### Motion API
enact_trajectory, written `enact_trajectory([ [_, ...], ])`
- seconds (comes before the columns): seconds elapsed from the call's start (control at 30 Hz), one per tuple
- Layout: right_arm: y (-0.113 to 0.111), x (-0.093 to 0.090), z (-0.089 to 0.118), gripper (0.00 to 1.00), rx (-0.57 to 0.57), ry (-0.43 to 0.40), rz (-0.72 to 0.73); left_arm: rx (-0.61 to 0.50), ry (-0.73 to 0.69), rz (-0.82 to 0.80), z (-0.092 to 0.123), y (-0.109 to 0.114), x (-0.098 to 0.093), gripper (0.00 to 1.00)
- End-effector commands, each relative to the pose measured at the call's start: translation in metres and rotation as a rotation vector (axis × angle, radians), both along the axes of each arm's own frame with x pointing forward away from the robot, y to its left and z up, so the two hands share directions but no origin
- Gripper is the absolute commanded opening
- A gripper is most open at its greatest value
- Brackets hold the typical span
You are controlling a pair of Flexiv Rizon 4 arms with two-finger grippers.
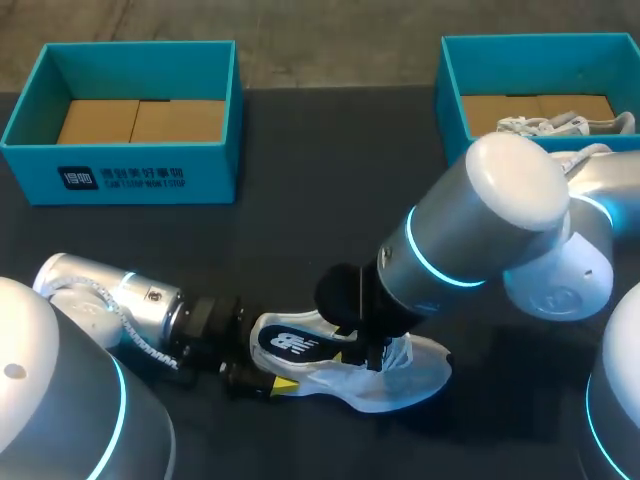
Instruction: Take the shoe out of the shoebox, open the shoe tongue, remove and reinsert the insole, then place the shoe into the shoebox
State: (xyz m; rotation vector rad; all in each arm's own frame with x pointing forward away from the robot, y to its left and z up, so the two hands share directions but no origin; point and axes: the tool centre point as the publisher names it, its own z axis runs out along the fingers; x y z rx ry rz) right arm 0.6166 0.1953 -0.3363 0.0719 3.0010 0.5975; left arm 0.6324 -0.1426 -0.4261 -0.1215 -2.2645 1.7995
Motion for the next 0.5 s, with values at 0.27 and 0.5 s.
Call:
enact_trajectory([
  [0.27,-0.005,0.010,0.010,0.41,0.008,0.040,-0.007,0.002,0.000,0.002,-0.002,0.002,0.001,0.00],
  [0.5,-0.003,0.012,0.026,0.40,0.017,0.062,-0.003,0.002,0.000,0.002,-0.002,0.002,0.001,0.00],
])
